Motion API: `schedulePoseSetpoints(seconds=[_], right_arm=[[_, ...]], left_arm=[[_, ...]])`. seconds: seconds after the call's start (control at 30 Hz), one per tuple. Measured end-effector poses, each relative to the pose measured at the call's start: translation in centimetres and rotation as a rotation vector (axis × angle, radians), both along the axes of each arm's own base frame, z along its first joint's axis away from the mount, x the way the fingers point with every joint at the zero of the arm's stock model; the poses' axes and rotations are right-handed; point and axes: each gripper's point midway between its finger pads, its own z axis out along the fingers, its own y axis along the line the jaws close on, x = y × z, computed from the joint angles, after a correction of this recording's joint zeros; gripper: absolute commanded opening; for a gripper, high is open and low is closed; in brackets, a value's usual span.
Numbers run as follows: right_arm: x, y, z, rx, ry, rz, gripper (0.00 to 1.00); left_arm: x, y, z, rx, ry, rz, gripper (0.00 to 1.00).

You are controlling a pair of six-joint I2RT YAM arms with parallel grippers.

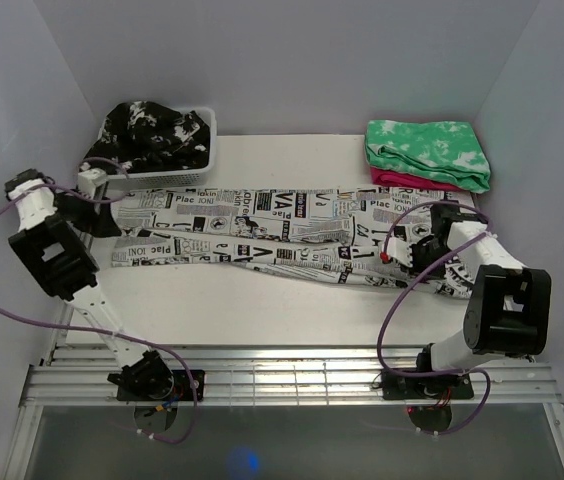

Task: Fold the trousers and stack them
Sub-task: Flatten the trousers out

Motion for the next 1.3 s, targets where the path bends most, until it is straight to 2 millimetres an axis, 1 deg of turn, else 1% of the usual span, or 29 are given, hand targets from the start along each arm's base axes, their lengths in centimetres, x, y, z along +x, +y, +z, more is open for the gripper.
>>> schedulePoseSetpoints(seconds=[0.07,0.13,0.17,0.23,0.3,0.37,0.43,0.53,0.77,0.8,0.83,0.9,0.97,1.03,1.07,1.13,1.17,1.3], right_arm=[[-0.9,-0.4,-0.8,-0.019,0.020,-0.003,0.08],[-1.4,-0.9,-1.3,-0.036,0.024,-0.008,0.08],[-1.5,-1.1,-1.3,-0.042,0.018,-0.008,0.08],[-1.5,-1.3,-1.0,-0.051,-0.002,-0.006,0.08],[-1.0,-1.4,-0.4,-0.055,-0.040,-0.001,0.08],[-0.7,-1.4,0.3,-0.057,-0.072,0.002,0.08],[-0.5,-1.4,0.7,-0.058,-0.094,0.002,0.08],[-0.8,-1.2,0.8,-0.056,-0.106,0.005,0.08],[-2.5,-0.7,-0.2,-0.061,-0.087,0.024,0.08],[-2.6,-0.7,-0.3,-0.062,-0.087,0.025,0.08],[-2.7,-0.7,-0.3,-0.063,-0.088,0.028,0.08],[-2.7,-0.7,-0.4,-0.066,-0.095,0.029,0.08],[-2.9,-0.7,-0.5,-0.069,-0.101,0.029,0.08],[-3.1,-0.8,-0.7,-0.075,-0.112,0.035,0.08],[-3.3,-0.8,-0.9,-0.079,-0.118,0.041,0.08],[-3.7,-0.9,-1.2,-0.087,-0.128,0.054,0.08],[-4.0,-0.9,-1.4,-0.088,-0.131,0.060,0.08],[-4.5,-0.9,-1.7,-0.094,-0.140,0.076,0.08]], left_arm=[[-1.1,3.2,1.3,-0.042,-0.004,0.164,0.94],[-2.6,4.9,1.7,-0.082,0.009,0.281,0.92],[-3.7,5.2,1.6,-0.102,0.028,0.331,0.90],[-6.0,5.0,1.0,-0.144,0.078,0.411,0.87],[-7.8,3.9,0.2,-0.172,0.118,0.456,0.86],[-8.6,2.6,-0.4,-0.185,0.145,0.477,0.87],[-8.7,1.6,-1.0,-0.188,0.159,0.485,0.88],[-8.0,1.2,-2.1,-0.179,0.165,0.516,0.88],[-6.1,1.8,-4.0,-0.104,0.159,0.615,0.88],[-6.0,1.7,-4.3,-0.092,0.163,0.622,0.87],[-5.8,1.4,-4.6,-0.079,0.167,0.623,0.84],[-5.2,0.9,-4.8,-0.050,0.163,0.624,0.81],[-4.5,0.6,-5.0,-0.022,0.158,0.625,0.69],[-4.1,0.5,-5.1,0.000,0.155,0.632,0.51],[-4.1,0.5,-5.3,0.013,0.159,0.639,0.29],[-4.4,0.9,-5.6,0.041,0.177,0.658,0.08],[-4.7,0.9,-5.8,0.044,0.191,0.661,0.00],[-5.5,1.6,-5.0,0.085,0.234,0.658,0.00]])
